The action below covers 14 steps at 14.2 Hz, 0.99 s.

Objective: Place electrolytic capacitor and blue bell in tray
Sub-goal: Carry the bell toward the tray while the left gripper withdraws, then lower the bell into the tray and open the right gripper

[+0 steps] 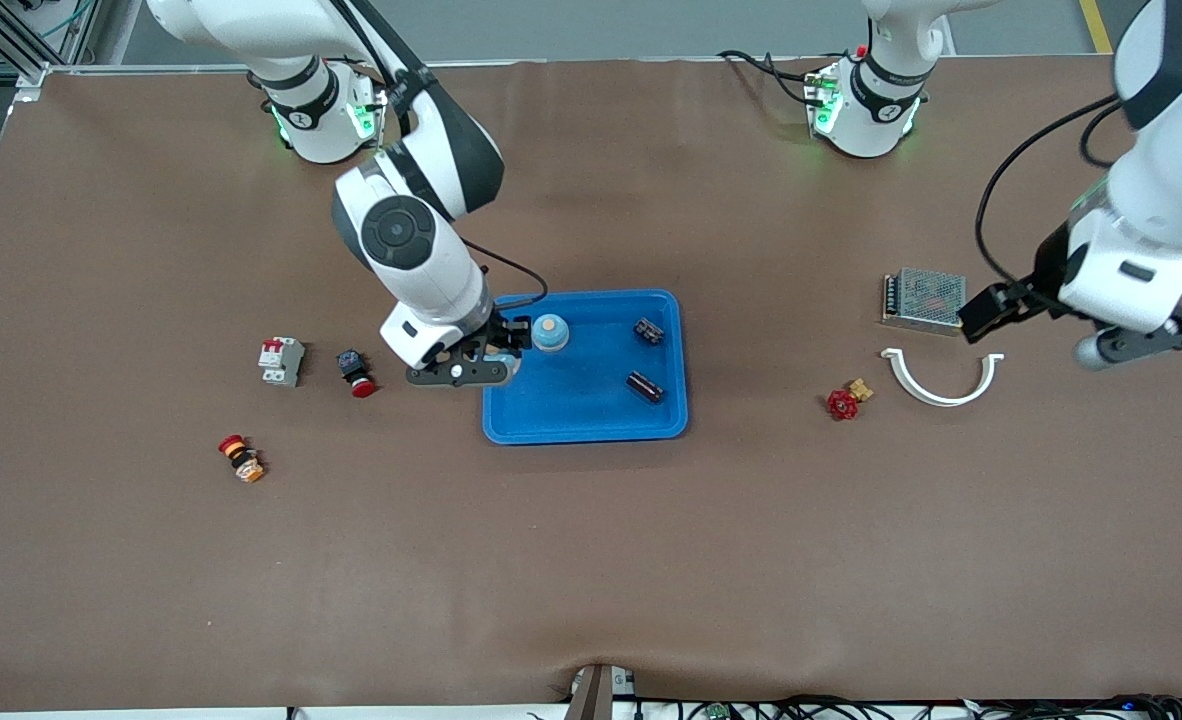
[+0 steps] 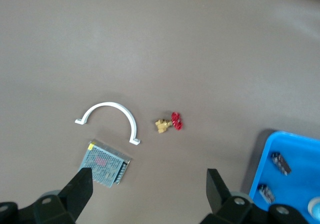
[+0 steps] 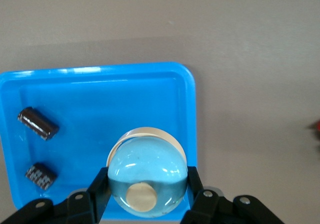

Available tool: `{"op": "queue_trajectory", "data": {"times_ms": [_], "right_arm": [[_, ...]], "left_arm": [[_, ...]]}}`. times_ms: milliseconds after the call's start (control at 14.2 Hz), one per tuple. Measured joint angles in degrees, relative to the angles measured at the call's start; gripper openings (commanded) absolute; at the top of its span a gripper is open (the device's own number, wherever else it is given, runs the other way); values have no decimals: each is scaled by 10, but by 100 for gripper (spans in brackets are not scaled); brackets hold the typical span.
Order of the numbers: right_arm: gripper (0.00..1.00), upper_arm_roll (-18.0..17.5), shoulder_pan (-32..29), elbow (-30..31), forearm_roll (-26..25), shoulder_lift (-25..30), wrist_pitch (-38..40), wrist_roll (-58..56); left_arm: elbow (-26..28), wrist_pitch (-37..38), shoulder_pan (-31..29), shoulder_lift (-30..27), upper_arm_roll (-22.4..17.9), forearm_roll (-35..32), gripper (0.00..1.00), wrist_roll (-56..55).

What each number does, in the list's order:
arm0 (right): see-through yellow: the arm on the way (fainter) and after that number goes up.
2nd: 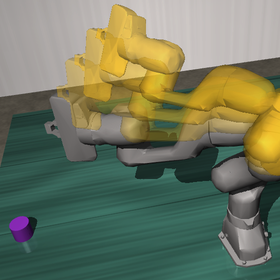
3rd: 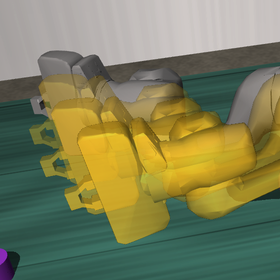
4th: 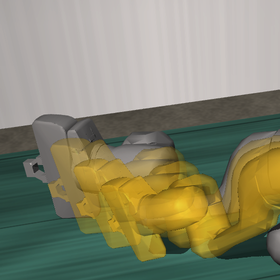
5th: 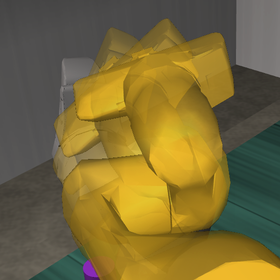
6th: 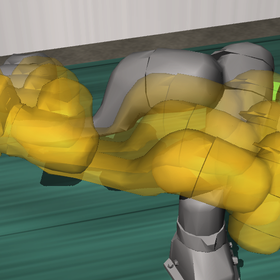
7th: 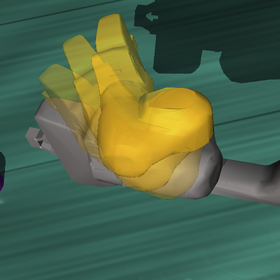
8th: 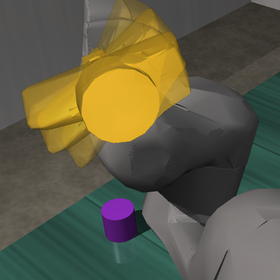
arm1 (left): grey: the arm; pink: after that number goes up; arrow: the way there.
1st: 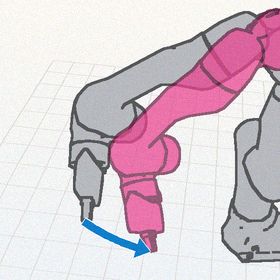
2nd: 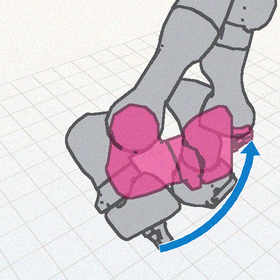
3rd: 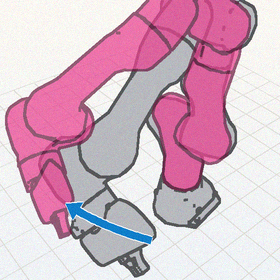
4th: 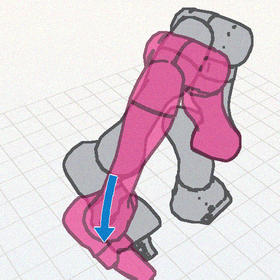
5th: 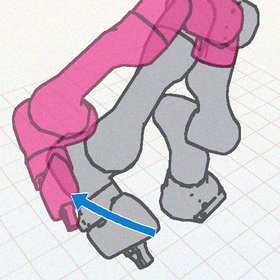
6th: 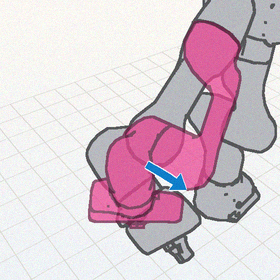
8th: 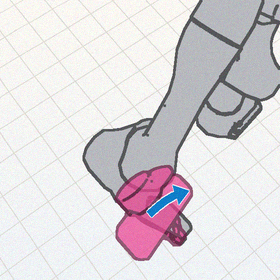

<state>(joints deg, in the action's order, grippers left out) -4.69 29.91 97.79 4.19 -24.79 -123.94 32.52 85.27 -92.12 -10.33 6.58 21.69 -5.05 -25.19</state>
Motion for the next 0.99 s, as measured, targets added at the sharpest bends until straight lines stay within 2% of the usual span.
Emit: {"op": "queue_trajectory", "data": {"times_ms": [282,705,987], "right_arm": [[32,1,1,-19,0,-41,-28,4],[33,1,9,-21,-19,-113,-115,4],[33,2,17,-22,-22,-137,-139,5]], "left_arm": [[1,50,44,-44,-86,22,100,72],[20,76,88,-85,-145,23,100,139],[36,76,121,-106,-180,23,100,145]]}}
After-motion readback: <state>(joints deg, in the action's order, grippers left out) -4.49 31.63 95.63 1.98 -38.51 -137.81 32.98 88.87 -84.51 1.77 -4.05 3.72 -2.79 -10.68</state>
